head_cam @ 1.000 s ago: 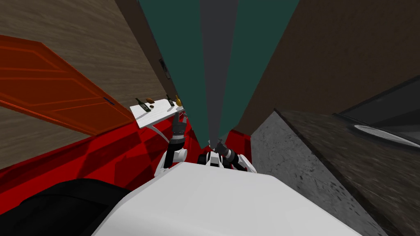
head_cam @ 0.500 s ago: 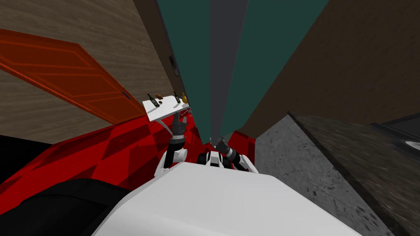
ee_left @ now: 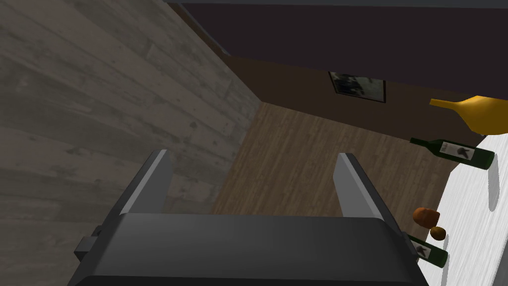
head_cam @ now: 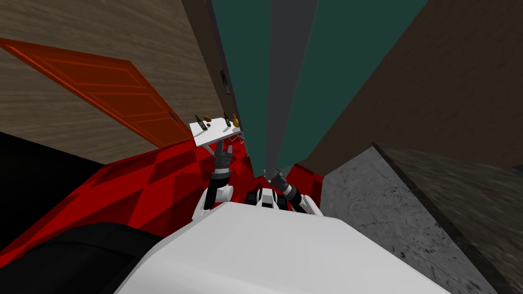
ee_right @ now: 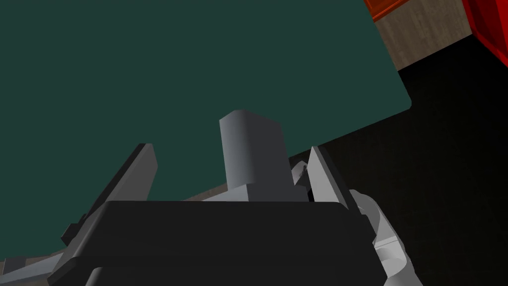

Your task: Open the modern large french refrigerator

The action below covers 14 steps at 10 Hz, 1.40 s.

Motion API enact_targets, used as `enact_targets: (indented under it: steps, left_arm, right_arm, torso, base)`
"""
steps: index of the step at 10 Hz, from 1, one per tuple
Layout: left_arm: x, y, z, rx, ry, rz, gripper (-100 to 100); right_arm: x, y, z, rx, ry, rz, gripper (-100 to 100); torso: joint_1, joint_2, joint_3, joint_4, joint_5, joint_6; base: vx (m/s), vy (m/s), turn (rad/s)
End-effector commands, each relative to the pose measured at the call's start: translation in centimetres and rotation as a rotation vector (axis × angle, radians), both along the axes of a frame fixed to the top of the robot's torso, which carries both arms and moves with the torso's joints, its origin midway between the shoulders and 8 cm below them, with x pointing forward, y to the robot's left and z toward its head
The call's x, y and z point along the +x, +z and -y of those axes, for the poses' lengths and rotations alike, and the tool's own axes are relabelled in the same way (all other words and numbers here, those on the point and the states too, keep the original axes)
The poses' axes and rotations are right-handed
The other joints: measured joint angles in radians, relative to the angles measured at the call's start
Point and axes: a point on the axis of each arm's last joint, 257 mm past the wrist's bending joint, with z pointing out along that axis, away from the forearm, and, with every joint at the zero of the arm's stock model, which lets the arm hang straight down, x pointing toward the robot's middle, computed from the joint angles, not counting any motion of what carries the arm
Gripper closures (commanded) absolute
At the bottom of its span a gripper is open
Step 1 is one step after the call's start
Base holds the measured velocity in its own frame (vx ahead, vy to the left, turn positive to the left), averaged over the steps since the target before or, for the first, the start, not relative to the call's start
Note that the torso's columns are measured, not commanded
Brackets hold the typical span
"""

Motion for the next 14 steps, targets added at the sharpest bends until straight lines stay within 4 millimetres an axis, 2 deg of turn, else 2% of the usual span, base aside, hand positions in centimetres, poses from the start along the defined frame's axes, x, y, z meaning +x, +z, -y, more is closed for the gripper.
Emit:
enact_targets:
  steps: [1,2,11,12,14]
  left_arm:
    - [0.0,0.0,0.0,0.000,0.000,0.000,0]
    - [0.0,0.0,0.0,0.000,0.000,0.000,0]
    - [0.0,0.0,0.0,0.000,0.000,0.000,0]
    - [0.0,0.0,0.0,0.000,0.000,0.000,0]
    - [0.0,0.0,0.0,0.000,0.000,0.000,0]
  right_arm:
    - [0.4,2.5,0.0,0.037,0.002,0.045,-100]
    - [0.9,2.7,0.8,0.033,-0.032,0.039,-100]
    - [0.8,2.9,0.8,0.034,-0.032,0.044,-100]
    - [0.6,1.2,1.3,-0.010,-0.044,-0.006,-100]
    - [0.9,1.7,1.4,-0.012,-0.047,-0.006,-100]
  torso:
    - [-0.001,0.001,0.000,0.001,0.001,0.001]
    - [-0.001,0.002,0.000,0.002,0.001,0.001]
    - [-0.004,0.003,0.001,0.003,0.000,0.001]
    - [-0.003,0.003,0.001,0.003,0.000,0.000]
    - [0.001,0.000,0.002,-0.004,0.001,-0.001]
  base:
    - [-0.002,0.010,-0.014]
    - [-0.012,-0.002,0.209]
    - [-0.003,-0.004,0.007]
    - [-0.015,0.009,0.061]
    - [-0.024,0.008,0.019]
